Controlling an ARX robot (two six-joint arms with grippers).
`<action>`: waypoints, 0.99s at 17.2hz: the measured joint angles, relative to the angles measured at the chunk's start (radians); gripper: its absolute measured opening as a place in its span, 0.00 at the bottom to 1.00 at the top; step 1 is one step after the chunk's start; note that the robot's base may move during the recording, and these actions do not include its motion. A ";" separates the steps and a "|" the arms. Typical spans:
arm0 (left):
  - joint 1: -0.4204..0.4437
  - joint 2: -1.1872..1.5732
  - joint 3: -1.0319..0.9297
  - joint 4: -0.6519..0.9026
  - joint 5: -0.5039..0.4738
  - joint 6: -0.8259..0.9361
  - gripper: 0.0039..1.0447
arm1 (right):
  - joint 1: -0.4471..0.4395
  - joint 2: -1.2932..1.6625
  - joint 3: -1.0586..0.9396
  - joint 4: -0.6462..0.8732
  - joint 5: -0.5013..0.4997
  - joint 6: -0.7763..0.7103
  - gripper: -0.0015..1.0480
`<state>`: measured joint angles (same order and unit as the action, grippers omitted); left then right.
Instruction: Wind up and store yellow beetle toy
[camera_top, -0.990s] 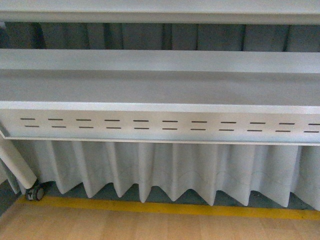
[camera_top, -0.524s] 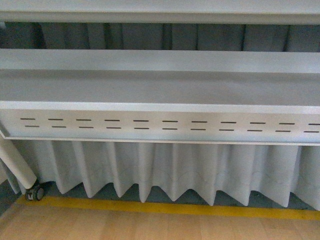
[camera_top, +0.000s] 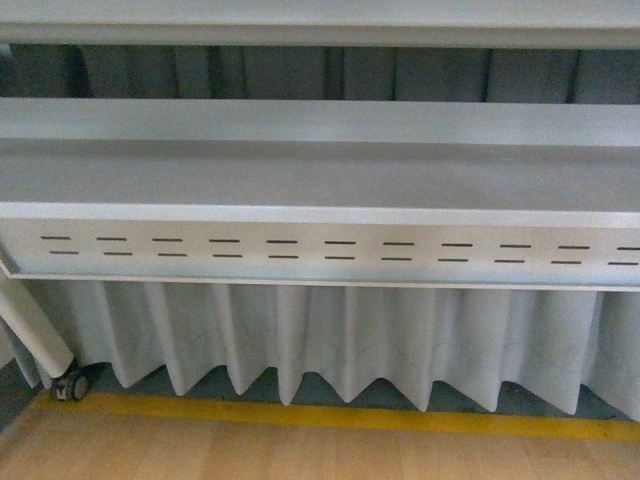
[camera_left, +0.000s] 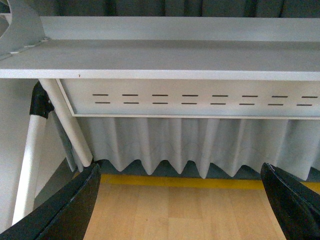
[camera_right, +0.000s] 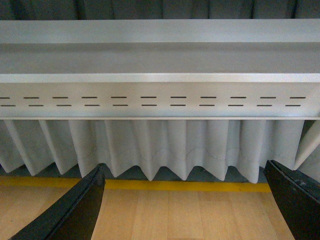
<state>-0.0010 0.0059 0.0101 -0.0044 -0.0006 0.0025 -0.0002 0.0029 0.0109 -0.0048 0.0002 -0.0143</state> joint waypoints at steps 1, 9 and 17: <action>0.000 0.000 0.000 0.000 0.000 0.000 0.94 | 0.000 0.000 0.000 0.000 0.000 0.000 0.94; 0.000 0.000 0.000 0.000 0.000 0.000 0.94 | 0.000 0.000 0.000 -0.001 0.000 0.000 0.94; 0.000 0.000 0.000 0.001 0.001 0.000 0.94 | 0.000 0.000 0.000 -0.001 0.000 0.000 0.94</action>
<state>-0.0010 0.0059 0.0101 -0.0032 0.0006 0.0029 -0.0002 0.0032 0.0109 -0.0055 0.0002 -0.0143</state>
